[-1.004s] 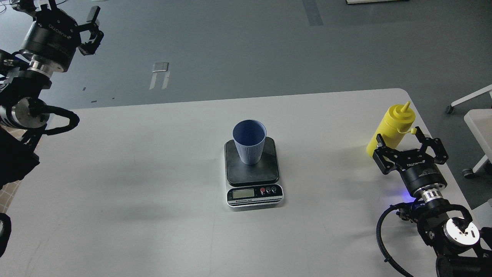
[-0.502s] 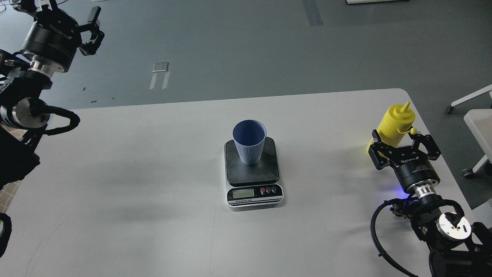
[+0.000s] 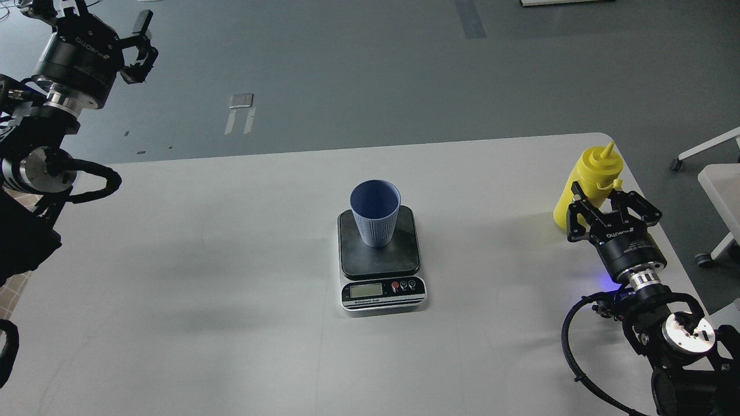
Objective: Pour seasoning into cup on scale with both arms
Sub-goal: 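Lower the right gripper to the yellow bottle and grasp it, then lift the yellow bottle and tip it upside down toward the cup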
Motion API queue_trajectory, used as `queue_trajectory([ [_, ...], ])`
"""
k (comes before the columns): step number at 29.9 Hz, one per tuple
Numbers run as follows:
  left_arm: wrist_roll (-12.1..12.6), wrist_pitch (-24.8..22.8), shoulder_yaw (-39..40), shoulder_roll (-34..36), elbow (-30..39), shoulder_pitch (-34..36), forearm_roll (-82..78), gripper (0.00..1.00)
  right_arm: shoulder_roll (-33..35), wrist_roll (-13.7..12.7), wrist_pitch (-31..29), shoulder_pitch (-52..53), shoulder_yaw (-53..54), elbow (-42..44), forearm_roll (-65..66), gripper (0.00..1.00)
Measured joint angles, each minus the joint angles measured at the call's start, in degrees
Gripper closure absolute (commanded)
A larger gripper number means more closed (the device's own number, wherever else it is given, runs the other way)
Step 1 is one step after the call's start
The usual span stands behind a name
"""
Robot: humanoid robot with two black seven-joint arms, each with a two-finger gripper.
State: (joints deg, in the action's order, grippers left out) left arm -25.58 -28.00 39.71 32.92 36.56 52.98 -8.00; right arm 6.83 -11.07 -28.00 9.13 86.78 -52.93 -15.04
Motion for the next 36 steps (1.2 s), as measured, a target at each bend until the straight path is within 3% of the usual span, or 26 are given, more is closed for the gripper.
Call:
queue_trajectory([
  [11,0.0,0.0,0.1,-0.4,0.0,0.1,0.0,0.02,8.3,-0.2,2.0,9.6,0.1,-12.0,25.9,0.65],
  [16,-0.1,0.0,0.1,-0.3,0.0,0.1,0.0,0.02,8.7,-0.8,4.9,14.4,-0.3,-17.3,43.1,0.65],
  [22,-0.1,0.0,0.1,-0.3,0.0,0.2,0.0,0.02,8.7,-1.4,4.2,17.7,-2.0,-24.1,69.5,0.64],
  [36,-0.1,0.0,0.0,0.2,0.0,0.0,0.0,0.02,8.1,-1.6,1.1,24.5,-15.1,-29.3,99.2,0.64],
])
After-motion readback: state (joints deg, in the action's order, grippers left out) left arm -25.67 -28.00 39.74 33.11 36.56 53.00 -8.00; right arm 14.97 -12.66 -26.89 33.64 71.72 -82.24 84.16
